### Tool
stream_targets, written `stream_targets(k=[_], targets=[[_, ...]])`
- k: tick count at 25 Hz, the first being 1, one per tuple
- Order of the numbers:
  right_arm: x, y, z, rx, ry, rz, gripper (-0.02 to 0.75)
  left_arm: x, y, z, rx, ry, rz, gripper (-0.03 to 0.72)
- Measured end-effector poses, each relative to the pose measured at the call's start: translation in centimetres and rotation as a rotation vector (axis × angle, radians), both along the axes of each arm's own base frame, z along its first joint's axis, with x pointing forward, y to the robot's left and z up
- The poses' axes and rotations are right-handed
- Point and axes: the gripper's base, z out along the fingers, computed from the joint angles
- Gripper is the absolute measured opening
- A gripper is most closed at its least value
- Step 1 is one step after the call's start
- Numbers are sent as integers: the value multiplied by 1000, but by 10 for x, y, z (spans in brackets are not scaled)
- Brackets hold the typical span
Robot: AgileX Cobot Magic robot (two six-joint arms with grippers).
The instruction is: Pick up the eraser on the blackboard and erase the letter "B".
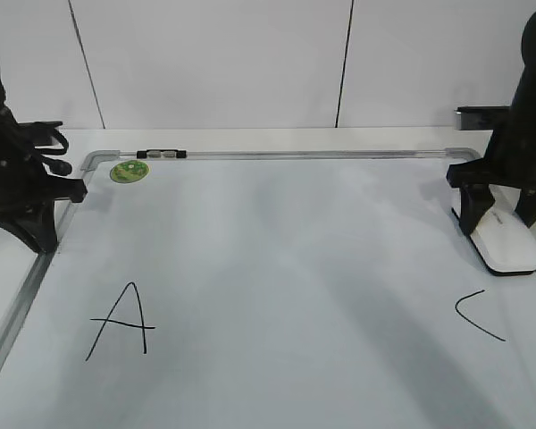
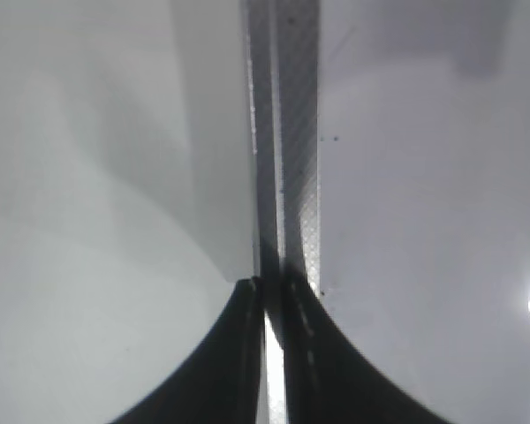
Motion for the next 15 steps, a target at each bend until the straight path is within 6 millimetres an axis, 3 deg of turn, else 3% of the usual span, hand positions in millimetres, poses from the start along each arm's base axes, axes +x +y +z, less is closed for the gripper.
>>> stream_targets(k=[15], targets=[[0, 0, 0, 0, 0, -8, 547, 0, 0, 0, -1, 0, 1, 32]])
